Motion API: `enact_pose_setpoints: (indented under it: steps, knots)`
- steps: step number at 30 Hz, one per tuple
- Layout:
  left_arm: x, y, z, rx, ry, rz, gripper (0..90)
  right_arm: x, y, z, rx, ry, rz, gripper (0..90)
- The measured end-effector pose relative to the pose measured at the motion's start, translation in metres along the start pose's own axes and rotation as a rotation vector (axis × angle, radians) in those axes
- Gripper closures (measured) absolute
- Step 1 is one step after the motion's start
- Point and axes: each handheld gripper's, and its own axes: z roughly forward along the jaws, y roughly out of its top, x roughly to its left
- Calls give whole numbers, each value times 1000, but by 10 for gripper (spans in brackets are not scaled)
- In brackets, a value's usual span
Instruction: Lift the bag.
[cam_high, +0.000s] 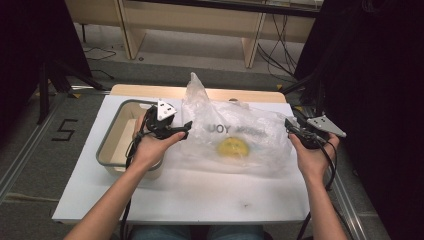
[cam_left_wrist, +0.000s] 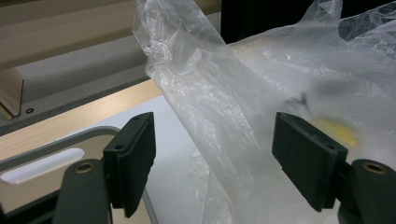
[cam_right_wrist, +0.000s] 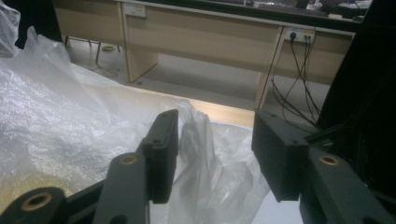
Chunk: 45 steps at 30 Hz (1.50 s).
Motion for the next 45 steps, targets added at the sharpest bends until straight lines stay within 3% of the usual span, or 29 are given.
enact_pose_setpoints:
  steps: [12,45]
  knots:
    - [0,0,0,5,1,0,301,2,4,-3,-26,-1,-15,389]
    - [1,-13,-16,42,-52,-3,298,15,-10,-25,29,142,-47,370]
